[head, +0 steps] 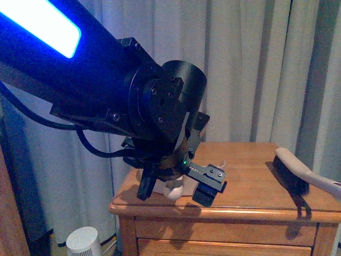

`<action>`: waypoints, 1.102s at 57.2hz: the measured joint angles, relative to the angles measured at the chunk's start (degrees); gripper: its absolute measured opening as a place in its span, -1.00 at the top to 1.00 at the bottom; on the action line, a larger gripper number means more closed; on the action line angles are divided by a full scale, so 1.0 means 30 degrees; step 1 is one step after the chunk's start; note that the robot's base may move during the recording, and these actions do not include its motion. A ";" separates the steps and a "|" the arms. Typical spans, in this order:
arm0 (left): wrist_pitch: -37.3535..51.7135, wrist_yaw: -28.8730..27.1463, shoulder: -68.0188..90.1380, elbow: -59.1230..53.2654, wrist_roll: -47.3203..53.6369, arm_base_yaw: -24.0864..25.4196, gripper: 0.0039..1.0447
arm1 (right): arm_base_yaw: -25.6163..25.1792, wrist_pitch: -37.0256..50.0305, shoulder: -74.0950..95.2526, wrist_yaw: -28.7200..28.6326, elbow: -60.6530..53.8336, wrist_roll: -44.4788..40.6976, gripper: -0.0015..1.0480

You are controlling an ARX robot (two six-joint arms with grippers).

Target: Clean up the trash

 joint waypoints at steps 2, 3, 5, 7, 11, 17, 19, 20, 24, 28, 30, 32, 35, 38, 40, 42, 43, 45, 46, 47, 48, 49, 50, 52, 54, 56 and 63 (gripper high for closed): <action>-0.0044 0.0000 0.0029 0.0000 -0.0029 0.0015 -0.86 | 0.0000 0.0000 0.0000 0.0000 0.0007 0.0000 -0.86; -0.0087 0.0000 0.0058 0.0000 -0.0036 0.0022 -0.86 | 0.0000 0.0000 0.0000 0.0000 0.0007 0.0000 -0.86; -0.0124 0.0000 0.0102 0.0000 -0.0051 0.0044 -0.86 | 0.0000 0.0000 0.0000 0.0000 0.0007 0.0000 -0.86; -0.0168 0.0000 0.0124 0.0000 -0.0102 0.0044 -0.86 | 0.0000 0.0000 0.0000 0.0000 0.0007 0.0000 -0.86; -0.0291 0.0007 0.0168 0.0000 -0.0182 0.0051 -0.86 | 0.0000 0.0000 0.0000 0.0000 0.0007 0.0000 -0.86; -0.0648 0.0015 0.0248 0.0000 -0.0335 0.0051 -0.86 | 0.0000 0.0000 0.0000 0.0000 0.0007 0.0000 -0.86; -0.0736 0.0051 0.0262 0.0000 -0.0401 0.0051 -0.86 | 0.0000 0.0000 0.0000 0.0000 0.0007 0.0000 -0.86; -0.0787 0.0117 0.0262 0.0000 -0.0430 0.0051 -0.86 | 0.0000 0.0000 0.0000 0.0000 0.0007 -0.0007 -0.86; -0.0860 0.0153 0.0270 0.0000 -0.0525 0.0051 -0.86 | 0.0000 0.0000 0.0000 0.0000 0.0007 -0.0007 -0.86; -0.0874 0.0146 0.0270 0.0000 -0.0568 0.0051 -0.86 | 0.0000 0.0000 0.0000 0.0000 0.0007 0.0000 -0.86; -0.0882 0.0146 0.0270 0.0000 -0.0605 0.0051 -0.86 | 0.0000 0.0000 0.0000 0.0000 0.0007 0.0000 -0.86; -0.0882 0.0138 0.0270 0.0000 -0.0612 0.0051 -0.86 | 0.0000 0.0000 0.0000 0.0000 0.0007 0.0000 -0.86; -0.0889 0.0138 0.0270 0.0000 -0.0605 0.0058 -0.85 | 0.0000 0.0000 0.0000 0.0000 0.0007 0.0000 -0.86; -0.0889 0.0102 0.0270 0.0000 -0.0612 0.0073 -0.69 | 0.0000 0.0000 0.0000 0.0000 0.0007 0.0000 -0.86; -0.0889 0.0102 0.0270 0.0000 -0.0612 0.0080 -0.59 | 0.0000 0.0000 0.0000 0.0000 0.0007 0.0000 -0.86; -0.0896 0.0109 0.0262 0.0000 -0.0612 0.0095 -0.48 | 0.0000 0.0000 0.0000 0.0000 0.0007 0.0000 -0.86; -0.0889 0.0117 0.0270 0.0000 -0.0612 0.0102 -0.42 | 0.0000 0.0000 0.0000 0.0000 0.0007 0.0000 -0.86; -0.0889 0.0131 0.0262 0.0000 -0.0627 0.0124 -0.28 | 0.0000 0.0000 0.0000 0.0000 0.0000 0.0000 -0.86; -0.0889 0.0131 0.0262 0.0000 -0.0627 0.0138 -0.21 | 0.0000 0.0000 0.0000 0.0000 0.0007 0.0000 -0.86; -0.0889 0.0124 0.0262 0.0000 -0.0634 0.0146 -0.14 | 0.0000 0.0000 0.0000 0.0000 0.0007 0.0000 -0.86; -0.0889 0.0131 0.0262 0.0000 -0.0634 0.0153 -0.08 | 0.0000 0.0000 0.0000 0.0000 0.0007 0.0000 -0.86; -0.0889 0.0131 0.0262 0.0000 -0.0648 0.0175 0.03 | 0.0000 0.0000 0.0000 0.0000 0.0000 -0.0007 -0.86; -0.0889 0.0124 0.0262 0.0000 -0.0656 0.0189 0.10 | 0.0000 0.0000 0.0000 0.0000 0.0007 0.0000 -0.86; -0.0896 0.0080 0.0262 0.0000 -0.0692 0.0219 0.27 | 0.0000 0.0000 0.0000 0.0000 0.0007 0.0000 -0.86; -0.0925 0.0000 0.0255 0.0000 -0.0765 0.0248 0.40 | 0.0000 0.0000 0.0000 0.0000 0.0007 0.0000 -0.86; -0.0933 0.0051 0.0233 0.0000 -0.0765 0.0284 0.44 | 0.0000 0.0000 0.0000 0.0000 0.0007 0.0000 -0.86; -0.0852 0.0109 0.0160 -0.0015 -0.0816 0.0321 0.45 | 0.0000 0.0000 0.0000 0.0000 0.0007 0.0000 -0.86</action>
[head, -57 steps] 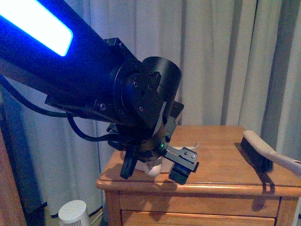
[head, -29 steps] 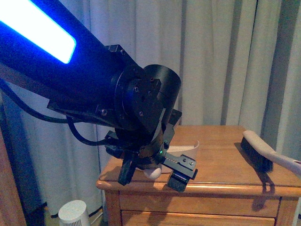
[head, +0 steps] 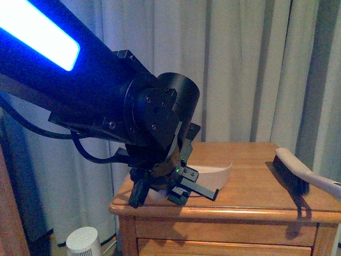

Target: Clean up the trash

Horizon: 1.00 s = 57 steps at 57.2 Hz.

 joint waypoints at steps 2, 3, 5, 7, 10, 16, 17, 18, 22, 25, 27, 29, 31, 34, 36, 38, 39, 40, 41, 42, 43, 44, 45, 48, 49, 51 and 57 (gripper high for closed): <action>0.0087 0.0095 -0.0036 -0.0036 -0.0051 0.0007 0.45 | 0.0000 0.0000 0.0000 0.0000 0.0000 0.0000 -0.86; 0.0146 0.0168 -0.0051 -0.0066 -0.0080 0.0022 0.45 | 0.0000 0.0000 0.0000 0.0000 0.0000 0.0000 -0.86; 0.0277 0.0299 -0.0160 -0.0124 -0.0109 0.0036 0.45 | 0.0000 0.0000 0.0000 0.0000 0.0000 -0.0007 -0.86; 0.0503 0.0583 -0.0342 -0.0255 -0.0248 0.0080 0.45 | 0.0000 0.0000 0.0000 0.0000 0.0000 0.0000 -0.86; 0.1166 0.0903 -0.0860 -0.0648 -0.0233 0.0175 0.45 | 0.0000 0.0000 0.0000 0.0000 0.0000 -0.0007 -0.86; 0.2572 0.1326 -0.2390 -0.1647 0.0131 0.0437 0.45 | 0.0000 0.0000 0.0000 0.0000 0.0000 0.0000 -0.86; 0.2798 0.1355 -0.2608 -0.1814 0.0335 0.0474 0.45 | 0.0000 0.0000 0.0000 0.0000 0.0000 0.0000 -0.86; 0.3220 0.1428 -0.3045 -0.2127 0.0605 0.0554 0.45 | 0.0000 0.0000 0.0000 0.0000 0.0000 0.0000 -0.86; 0.4197 0.1974 -0.4503 -0.3089 0.1362 0.0882 0.45 | 0.0000 0.0000 0.0000 0.0000 0.0000 0.0000 -0.86; 0.4881 0.2346 -0.5836 -0.3927 0.1916 0.1202 0.45 | 0.0000 0.0000 0.0000 0.0000 0.0000 0.0000 -0.86; 0.5311 0.2565 -0.6652 -0.4619 0.2273 0.1413 0.45 | 0.0000 0.0000 0.0000 0.0000 0.0000 0.0000 -0.86; 0.5974 0.2688 -0.7781 -0.5566 0.3038 0.1690 0.45 | 0.0000 0.0000 0.0000 0.0000 0.0000 0.0000 -0.86; 0.6426 0.2841 -0.8634 -0.6324 0.3410 0.1894 0.45 | 0.0000 0.0000 0.0000 0.0000 0.0000 0.0000 -0.86; 0.6637 0.3395 -1.0112 -0.7577 0.3905 0.2273 0.45 | 0.0000 0.0000 0.0000 0.0000 0.0000 0.0000 -0.86; 0.6812 0.3665 -1.1023 -0.8437 0.4189 0.2470 0.45 | 0.0000 0.0000 0.0000 0.0000 0.0000 0.0000 -0.86; 0.6900 0.3963 -1.2247 -0.9551 0.4517 0.2652 0.45 | 0.0000 0.0000 0.0000 0.0000 -0.0007 0.0000 -0.86; 0.6892 0.4051 -1.2539 -0.9806 0.4524 0.2688 0.45 | 0.0000 0.0000 0.0000 0.0000 0.0000 0.0000 -0.86; 0.6863 0.4255 -1.3187 -1.0360 0.4532 0.2747 0.45 | 0.0000 0.0000 0.0000 0.0000 0.0000 0.0000 -0.86; 0.6819 0.4459 -1.3835 -1.0899 0.4641 0.2805 0.45 | 0.0000 0.0000 0.0000 0.0000 0.0000 0.0000 -0.86; 0.6776 0.4546 -1.4163 -1.1162 0.4677 0.2820 0.45 | 0.0000 0.0000 0.0000 0.0000 0.0000 0.0000 -0.86; 0.6688 0.4685 -1.4819 -1.1657 0.4779 0.2856 0.45 | 0.0000 0.0000 0.0000 0.0000 0.0000 0.0000 -0.86; 0.6557 0.4852 -1.5518 -1.2145 0.4801 0.2878 0.45 | 0.0000 0.0000 0.0000 -0.0007 0.0000 -0.0007 -0.86; 0.6484 0.4940 -1.5868 -1.2378 0.4801 0.2892 0.45 | 0.0000 0.0000 0.0000 0.0000 0.0000 0.0000 -0.86; 0.6047 0.5377 -1.7624 -1.3435 0.4809 0.2943 0.45 | 0.0000 0.0000 0.0000 0.0000 0.0000 0.0000 -0.86; 0.5821 0.5523 -1.8331 -1.3784 0.4867 0.2973 0.45 | 0.0000 0.0000 0.0000 0.0000 0.0000 0.0000 -0.86; 0.5501 0.5683 -1.9387 -1.4280 0.4881 0.3016 0.45 | 0.0000 0.0000 0.0000 0.0000 0.0000 0.0000 -0.86; 0.4175 0.6360 -2.2644 -1.5438 0.4918 0.3497 0.45 | 0.0000 0.0000 0.0000 0.0000 0.0000 0.0000 -0.86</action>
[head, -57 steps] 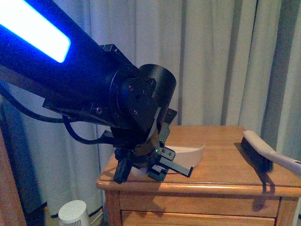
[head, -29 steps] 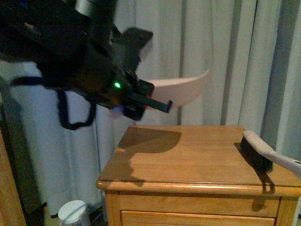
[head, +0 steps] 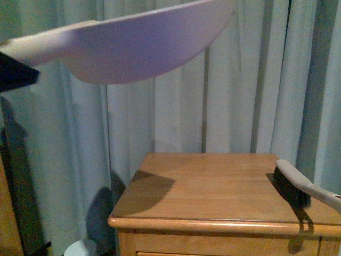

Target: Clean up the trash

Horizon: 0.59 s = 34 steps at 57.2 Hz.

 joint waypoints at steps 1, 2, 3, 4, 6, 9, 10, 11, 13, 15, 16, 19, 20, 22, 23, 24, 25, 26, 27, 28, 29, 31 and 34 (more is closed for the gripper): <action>-0.0291 0.0138 -0.0590 -0.0168 -0.0007 0.0146 0.45 | 0.0000 0.0000 0.0000 0.0000 -0.0007 0.0000 -0.86; -0.0597 0.0240 -0.1158 -0.0335 -0.0007 0.0306 0.45 | 0.0000 0.0000 0.0000 0.0000 0.0000 0.0000 -0.86; -0.0743 0.0306 -0.1435 -0.0408 -0.0007 0.0386 0.45 | 0.0000 0.0000 0.0000 0.0000 0.0000 0.0000 -0.86; -0.1049 0.0488 -0.1967 -0.0568 -0.0015 0.0561 0.45 | 0.0000 0.0000 0.0000 0.0000 0.0000 0.0000 -0.86; -0.1508 0.0765 -0.2703 -0.0772 -0.0029 0.0823 0.45 | 0.0000 0.0000 0.0000 0.0000 0.0000 0.0000 -0.86; -0.2200 0.1166 -0.3847 -0.1115 -0.0022 0.1275 0.45 | 0.0000 0.0000 0.0000 0.0000 0.0000 0.0000 -0.86; -0.2470 0.1326 -0.4284 -0.1260 -0.0022 0.1472 0.46 | 0.0000 0.0000 0.0000 0.0000 0.0000 0.0000 -0.86; -0.2739 0.1588 -0.4677 -0.1399 -0.0022 0.1676 0.46 | 0.0000 0.0000 0.0000 0.0000 0.0000 0.0000 -0.86; -0.3264 0.1938 -0.5421 -0.1668 -0.0022 0.2076 0.46 | 0.0000 0.0000 0.0000 0.0000 0.0000 -0.0007 -0.86; -0.3679 0.2215 -0.6105 -0.1938 -0.0007 0.2484 0.46 | 0.0000 0.0000 0.0000 0.0000 0.0000 0.0000 -0.86; -0.3767 0.2237 -0.6251 -0.1996 0.0000 0.2579 0.46 | 0.0000 0.0000 0.0000 0.0000 0.0000 0.0000 -0.86; -0.4255 0.2652 -0.7140 -0.2375 -0.0007 0.3220 0.46 | 0.0000 0.0000 0.0000 0.0000 0.0000 0.0000 -0.86; -0.4335 0.2725 -0.7278 -0.2441 0.0000 0.3337 0.46 | 0.0000 0.0000 0.0000 0.0000 0.0000 0.0000 -0.86; -0.4641 0.3045 -0.7818 -0.2688 -0.0007 0.3832 0.46 | 0.0000 0.0000 0.0000 0.0000 0.0000 0.0000 -0.86; -0.4728 0.3096 -0.7956 -0.2747 -0.0007 0.3971 0.46 | 0.0000 0.0000 0.0000 0.0000 0.0000 0.0000 -0.86; -0.4881 0.3402 -0.8211 -0.2856 -0.0029 0.4269 0.46 | 0.0000 0.0000 0.0000 0.0000 0.0000 0.0000 -0.86; -0.5049 0.3694 -0.8466 -0.2958 -0.0044 0.4583 0.46 | 0.0000 0.0000 0.0000 0.0000 0.0000 0.0000 -0.86; -0.5136 0.3825 -0.8590 -0.3016 -0.0051 0.4743 0.46 | 0.0000 0.0000 0.0000 0.0000 0.0000 0.0000 -0.86; -0.5282 0.4116 -0.8823 -0.3126 -0.0058 0.5064 0.46 | 0.0000 0.0000 0.0000 0.0000 0.0000 0.0000 -0.86; -0.5435 0.4364 -0.9049 -0.3228 -0.0066 0.5399 0.46 | 0.0000 0.0000 0.0000 0.0000 0.0000 0.0000 -0.86; -0.5508 0.4481 -0.9151 -0.3279 -0.0066 0.5559 0.46 | 0.0000 0.0000 0.0000 0.0000 0.0000 0.0000 -0.86; -0.5799 0.4954 -0.9551 -0.3475 -0.0066 0.6207 0.46 | 0.0000 0.0000 0.0000 0.0000 0.0000 0.0000 -0.86; -0.6018 0.5472 -0.9887 -0.3694 -0.0066 0.6958 0.46 | 0.0000 0.0000 0.0000 0.0000 0.0000 -0.0007 -0.86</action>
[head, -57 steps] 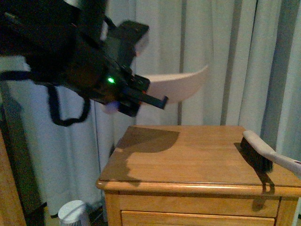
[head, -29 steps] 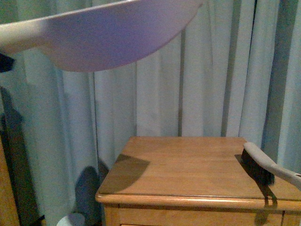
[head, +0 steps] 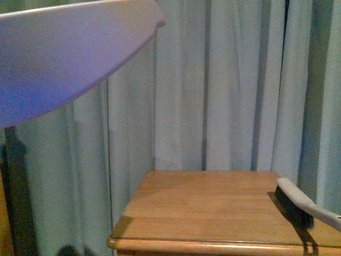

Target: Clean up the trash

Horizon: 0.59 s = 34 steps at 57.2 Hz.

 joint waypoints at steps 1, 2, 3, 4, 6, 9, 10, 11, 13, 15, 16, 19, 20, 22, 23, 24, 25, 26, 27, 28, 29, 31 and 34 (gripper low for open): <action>-0.0036 0.0095 -0.0051 -0.0036 0.0000 0.0138 0.46 | 0.0000 0.0000 0.0000 0.0000 0.0000 0.0007 -0.86; -0.0066 0.0270 -0.0117 -0.0109 -0.0015 0.0401 0.46 | 0.0000 0.0000 0.0000 0.0000 0.0000 0.0007 -0.86; -0.0109 0.0430 -0.0175 -0.0175 -0.0029 0.0634 0.46 | 0.0000 0.0000 0.0000 -0.0007 0.0000 0.0007 -0.86; -0.0138 0.0459 -0.0182 -0.0197 -0.0036 0.0758 0.46 | 0.0000 0.0000 0.0000 0.0000 0.0000 0.0007 -0.86; -0.0153 0.0648 -0.0197 -0.0277 -0.0073 0.1086 0.46 | 0.0000 0.0000 0.0000 -0.0015 0.0000 0.0007 -0.86; -0.0146 0.0648 -0.0197 -0.0379 -0.0095 0.1253 0.46 | 0.0000 0.0000 0.0000 0.0000 0.0000 0.0007 -0.86; -0.0138 0.0641 -0.0197 -0.0423 -0.0131 0.1282 0.46 | 0.0000 0.0000 0.0000 0.0000 0.0000 0.0007 -0.86; -0.0124 0.0634 -0.0197 -0.0466 -0.0189 0.1282 0.46 | 0.0000 0.0000 0.0000 0.0000 0.0000 0.0007 -0.86; -0.0051 0.0532 -0.0189 -0.0525 -0.0299 0.1275 0.46 | 0.0000 0.0000 0.0000 0.0000 0.0000 0.0000 -0.86; 0.0058 0.0357 -0.0189 -0.0590 -0.0386 0.1224 0.46 | 0.0000 0.0000 0.0000 0.0000 0.0000 0.0007 -0.86; 0.0117 0.0233 -0.0189 -0.0627 -0.0452 0.1173 0.46 | 0.0000 0.0000 0.0000 0.0000 0.0000 0.0007 -0.86; 0.0131 0.0131 -0.0189 -0.0678 -0.0568 0.1107 0.46 | 0.0000 0.0000 0.0000 0.0000 0.0000 0.0007 -0.86; 0.0131 0.0131 -0.0182 -0.0685 -0.0576 0.1107 0.46 | 0.0000 0.0000 0.0000 0.0000 0.0000 0.0007 -0.86; 0.0131 0.0131 -0.0175 -0.0699 -0.0590 0.1100 0.46 | 0.0000 0.0000 0.0000 0.0000 0.0000 0.0007 -0.86; 0.0131 0.0131 -0.0175 -0.0707 -0.0597 0.1093 0.46 | 0.0000 0.0000 0.0000 0.0000 0.0000 0.0000 -0.86; 0.0131 0.0138 -0.0175 -0.0707 -0.0605 0.1093 0.46 | 0.0000 0.0000 0.0000 0.0000 0.0000 0.0007 -0.86; 0.0131 0.0138 -0.0168 -0.0707 -0.0605 0.1086 0.46 | 0.0000 0.0000 0.0000 0.0000 0.0000 0.0007 -0.86; 0.0131 0.0131 -0.0175 -0.0707 -0.0612 0.1086 0.46 | 0.0029 0.0015 0.0015 0.0160 0.0000 -0.0044 -0.86; 0.0131 0.0131 -0.0175 -0.0707 -0.0627 0.1078 0.46 | 0.0321 0.0226 0.0175 0.1151 0.0000 -0.0284 -0.86; 0.0131 0.0131 -0.0175 -0.0707 -0.0641 0.1078 0.46 | 0.0831 0.0612 0.0488 0.2645 0.0000 -0.0583 -0.86; 0.0138 0.0138 -0.0175 -0.0707 -0.0648 0.1078 0.46 | 0.1144 0.0838 0.0707 0.3541 0.0015 -0.0663 -0.86; 0.0131 0.0124 -0.0168 -0.0707 -0.0648 0.1078 0.46 | 0.2113 0.1151 0.1683 0.6331 0.0189 -0.0743 -0.86; 0.0138 0.0117 -0.0175 -0.0707 -0.0670 0.1064 0.46 | 0.2659 0.1355 0.3453 0.8378 0.0634 -0.0561 -0.86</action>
